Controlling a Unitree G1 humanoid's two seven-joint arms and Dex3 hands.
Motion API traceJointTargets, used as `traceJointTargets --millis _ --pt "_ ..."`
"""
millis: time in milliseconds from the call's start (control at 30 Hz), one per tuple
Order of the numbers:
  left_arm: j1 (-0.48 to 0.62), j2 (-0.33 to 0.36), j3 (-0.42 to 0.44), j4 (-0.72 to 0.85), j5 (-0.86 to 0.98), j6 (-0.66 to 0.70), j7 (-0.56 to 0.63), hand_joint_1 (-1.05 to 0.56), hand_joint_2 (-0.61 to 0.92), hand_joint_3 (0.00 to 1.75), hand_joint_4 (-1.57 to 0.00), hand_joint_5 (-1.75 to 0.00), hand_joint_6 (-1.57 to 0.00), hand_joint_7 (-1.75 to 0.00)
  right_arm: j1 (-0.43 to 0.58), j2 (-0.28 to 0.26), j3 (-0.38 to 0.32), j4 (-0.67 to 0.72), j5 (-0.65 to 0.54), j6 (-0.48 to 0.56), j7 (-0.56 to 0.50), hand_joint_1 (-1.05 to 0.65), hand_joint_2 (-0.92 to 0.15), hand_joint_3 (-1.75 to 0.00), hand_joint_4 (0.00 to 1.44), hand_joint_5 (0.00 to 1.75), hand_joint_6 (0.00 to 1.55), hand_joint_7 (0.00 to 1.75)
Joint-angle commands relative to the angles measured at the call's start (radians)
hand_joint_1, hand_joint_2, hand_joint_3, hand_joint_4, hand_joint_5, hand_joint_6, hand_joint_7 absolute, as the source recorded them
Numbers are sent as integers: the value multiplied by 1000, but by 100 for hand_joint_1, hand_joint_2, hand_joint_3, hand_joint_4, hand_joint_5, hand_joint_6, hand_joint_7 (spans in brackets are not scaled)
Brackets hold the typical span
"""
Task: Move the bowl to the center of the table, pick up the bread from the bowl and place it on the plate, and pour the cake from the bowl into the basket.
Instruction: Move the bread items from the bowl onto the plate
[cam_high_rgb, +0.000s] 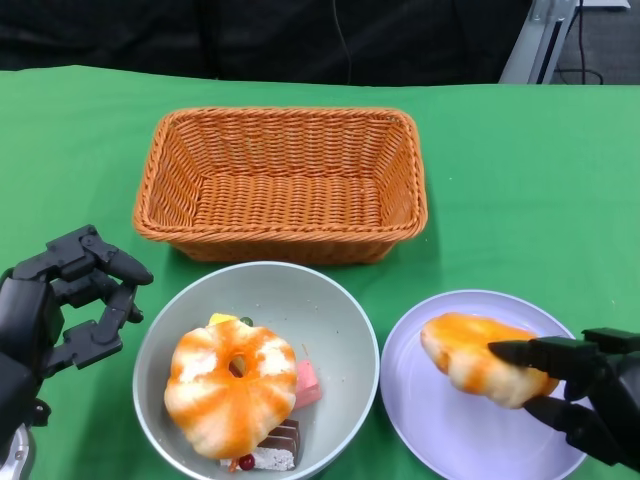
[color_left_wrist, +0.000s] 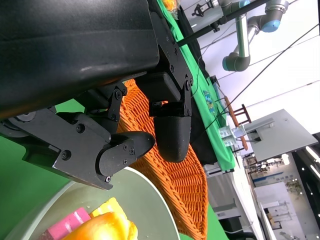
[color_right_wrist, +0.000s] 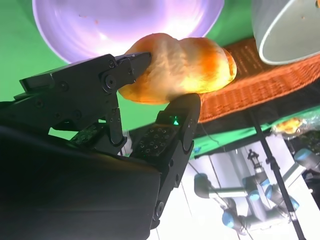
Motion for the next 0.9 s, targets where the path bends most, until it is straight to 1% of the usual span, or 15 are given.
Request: traceJointTargets --millis 33,233,333,400,500,633,700,733,800,833,900 --pt "10 19 10 -16 -4 1 -4 -7 66 89 -75 -152 -76 -125 -26 2 21 52 -7 -23 -40 -10 -86 0 88 124 118 19" --pt "28 17 6 -53 2 14 2 -10 65 90 -75 -152 -76 -125 -66 7 80 133 -22 -35 -63 -9 -86 0 88 119 118 17" --pt "36 16 5 -67 6 20 5 -9 65 90 -75 -152 -76 -125 -74 12 100 147 -37 -22 -68 -10 -86 0 88 119 118 17" --pt "38 16 4 -72 7 21 3 -10 65 90 -75 -152 -76 -125 -76 15 109 152 -43 -15 -67 -11 -87 0 83 126 118 16" --pt "39 16 5 -70 5 14 1 -9 65 90 -75 -152 -77 -124 -72 9 121 145 -50 4 -51 -12 -87 0 83 122 117 15" --pt "40 17 5 -77 -1 26 -3 -9 65 90 -75 -151 -77 -123 -36 -11 135 59 -112 118 61 -17 -90 -1 78 116 112 11" --pt "40 19 5 -79 3 30 1 -9 65 89 -75 -151 -77 -123 -23 -17 142 21 -141 163 110 -18 -91 -1 73 108 107 7" --pt "40 21 6 -79 5 31 2 -9 66 89 -76 -151 -77 -123 -18 -20 145 5 -150 181 133 -18 -91 -1 73 99 104 4" --pt "39 21 7 -76 3 31 1 -10 66 88 -76 -151 -77 -123 -10 -26 150 -24 -165 210 170 -17 -91 0 73 85 101 2" --pt "37 22 8 -72 -1 29 -4 -10 66 88 -76 -150 -77 -123 -4 -29 152 -42 -175 229 194 -17 -90 0 75 75 98 1" --pt "36 23 10 -67 -7 27 -10 -10 66 88 -76 -150 -77 -123 4 -33 156 -70 -191 258 229 -16 -90 0 75 64 93 0"
